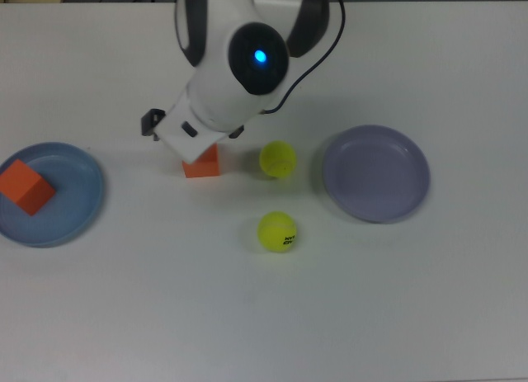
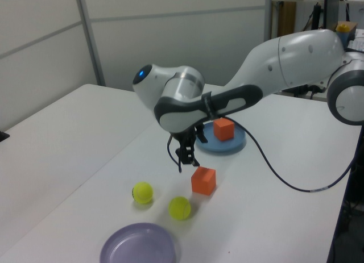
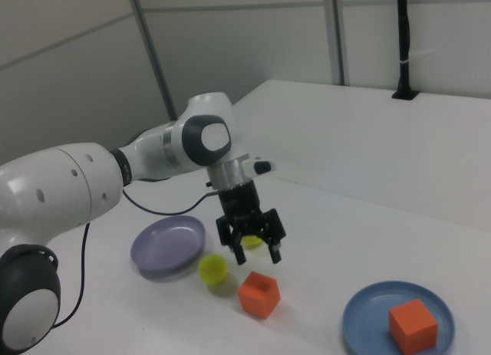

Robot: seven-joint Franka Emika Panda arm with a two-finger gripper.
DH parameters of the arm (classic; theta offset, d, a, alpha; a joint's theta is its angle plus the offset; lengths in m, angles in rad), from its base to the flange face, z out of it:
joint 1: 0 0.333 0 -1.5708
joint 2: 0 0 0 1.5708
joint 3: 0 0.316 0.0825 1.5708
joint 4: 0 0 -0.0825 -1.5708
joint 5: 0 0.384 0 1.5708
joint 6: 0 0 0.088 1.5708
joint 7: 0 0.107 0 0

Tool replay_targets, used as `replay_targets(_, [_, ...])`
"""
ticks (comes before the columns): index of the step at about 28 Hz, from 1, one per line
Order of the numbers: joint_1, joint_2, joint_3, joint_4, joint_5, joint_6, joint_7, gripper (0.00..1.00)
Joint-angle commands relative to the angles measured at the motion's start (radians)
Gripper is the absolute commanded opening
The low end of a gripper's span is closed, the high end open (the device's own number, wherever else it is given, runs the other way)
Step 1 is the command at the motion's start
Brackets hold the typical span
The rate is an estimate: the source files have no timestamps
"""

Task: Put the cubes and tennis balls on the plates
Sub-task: 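Move the gripper to the second orange cube and grasp it, then carry the second cube onto the blue plate beside the first and release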

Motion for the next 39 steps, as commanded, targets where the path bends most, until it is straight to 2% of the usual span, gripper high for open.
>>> replay_targets(1, [0.012,0.029,-0.010,-0.039,0.009,-0.012,0.022,1.00])
replay_targets(7, [0.027,0.106,-0.010,-0.039,-0.014,-0.004,0.040,1.00])
replay_targets(14, [0.036,0.130,-0.011,-0.039,-0.036,0.005,0.040,1.00])
replay_targets(15, [0.036,0.130,-0.011,-0.037,-0.040,0.010,0.040,0.93])
replay_targets(16, [0.036,0.129,-0.011,-0.036,-0.043,0.017,0.040,0.72])
replay_targets(17, [0.032,0.129,-0.011,-0.025,-0.031,0.033,0.040,0.26])
replay_targets(18, [0.027,0.127,-0.011,-0.020,-0.028,0.039,0.040,0.08])
replay_targets(19, [0.023,0.127,-0.011,-0.010,-0.027,0.043,0.040,0.00])
replay_targets(22, [-0.017,0.118,-0.019,0.043,-0.004,0.053,0.028,0.00])
replay_targets(26, [-0.104,0.085,-0.016,0.066,0.000,0.077,-0.007,0.00])
replay_targets(27, [-0.147,0.066,-0.016,0.066,0.001,0.097,-0.044,0.00])
replay_targets(30, [-0.207,0.061,-0.019,0.066,0.000,0.135,-0.093,0.00])
replay_targets(31, [-0.223,0.063,-0.022,0.066,0.000,0.155,-0.104,0.04])
replay_targets(34, [-0.250,0.083,-0.049,0.057,-0.008,0.267,-0.113,0.39])
replay_targets(35, [-0.249,0.092,-0.065,0.055,-0.010,0.296,-0.107,0.59])
replay_targets(36, [-0.246,0.098,-0.078,0.050,-0.010,0.322,-0.101,0.87])
replay_targets(37, [-0.241,0.100,-0.097,0.043,-0.010,0.358,-0.099,1.00])
replay_targets(39, [-0.241,0.100,-0.100,0.043,-0.007,0.370,-0.099,1.00])
